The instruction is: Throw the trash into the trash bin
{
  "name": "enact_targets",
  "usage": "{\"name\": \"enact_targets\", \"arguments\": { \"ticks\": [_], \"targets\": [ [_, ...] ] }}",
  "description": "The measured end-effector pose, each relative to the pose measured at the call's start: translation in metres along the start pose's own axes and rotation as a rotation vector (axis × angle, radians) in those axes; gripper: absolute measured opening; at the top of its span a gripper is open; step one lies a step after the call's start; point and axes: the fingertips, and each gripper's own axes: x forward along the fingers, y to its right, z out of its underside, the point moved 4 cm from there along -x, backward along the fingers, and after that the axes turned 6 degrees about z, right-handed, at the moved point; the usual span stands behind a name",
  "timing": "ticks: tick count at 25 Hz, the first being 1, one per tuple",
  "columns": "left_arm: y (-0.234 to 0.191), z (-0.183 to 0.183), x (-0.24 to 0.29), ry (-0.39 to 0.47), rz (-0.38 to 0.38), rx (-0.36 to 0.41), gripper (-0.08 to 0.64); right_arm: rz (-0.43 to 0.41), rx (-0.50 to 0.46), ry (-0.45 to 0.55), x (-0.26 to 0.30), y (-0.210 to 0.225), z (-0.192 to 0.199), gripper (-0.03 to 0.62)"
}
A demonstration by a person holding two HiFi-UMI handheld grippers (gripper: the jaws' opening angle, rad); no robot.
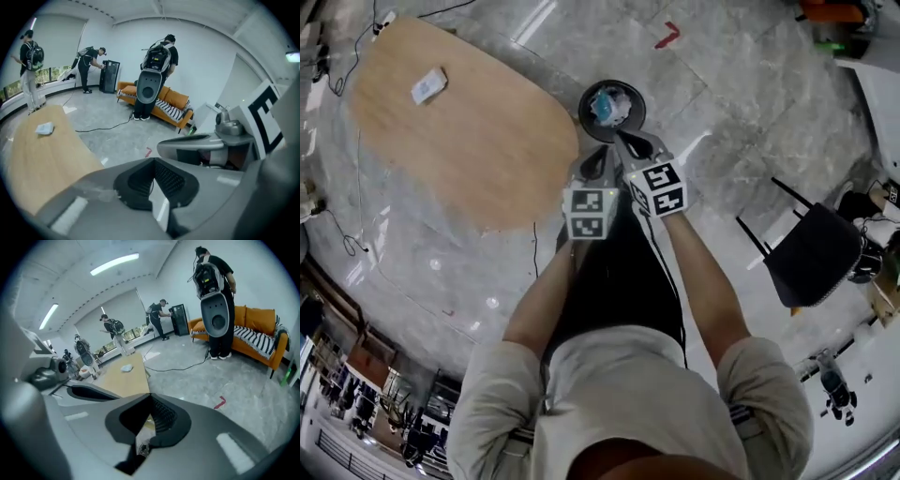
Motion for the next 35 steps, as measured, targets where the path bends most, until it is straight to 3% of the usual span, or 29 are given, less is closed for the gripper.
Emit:
{"name": "enact_targets", "arguments": {
  "ticks": [7, 11, 16, 20, 23, 26, 30, 35],
  "targets": [
    [0.023, -0.088, -0.098, 0.176, -0.051, 0.054, 0.018, 0.027, -0.096, 0.195, -0.096, -0.051, -0.108, 0.008],
    [0.034, -0.134, -0.172, 0.291, -0.083, 0.132, 0.018, 0.028, -0.125, 0.308, -0.155, -0.093, -0.16, 0.008],
    [0.062, -0.177, -0.248, 0.439, -0.078, 0.223, 0.018, 0.068, -0.264, 0.483, -0.222, -0.145, -0.211, 0.008],
    [0.082, -0.209, -0.305, 0.577, -0.025, 0.274, 0.018, 0.116, -0.374, 0.62, -0.267, -0.189, -0.252, 0.008],
    [0.074, -0.218, -0.357, 0.654, 0.001, 0.305, 0.018, 0.15, -0.364, 0.673, -0.281, -0.227, -0.268, 0.008],
    [0.055, -0.212, -0.4, 0.708, -0.005, 0.288, 0.018, 0.172, -0.375, 0.717, -0.286, -0.268, -0.271, 0.008],
    [0.051, -0.205, -0.422, 0.744, -0.005, 0.279, 0.018, 0.19, -0.369, 0.743, -0.294, -0.3, -0.265, 0.008],
    [0.055, -0.19, -0.439, 0.743, 0.029, 0.341, 0.017, 0.217, -0.333, 0.74, -0.302, -0.32, -0.251, 0.008]
  ]
}}
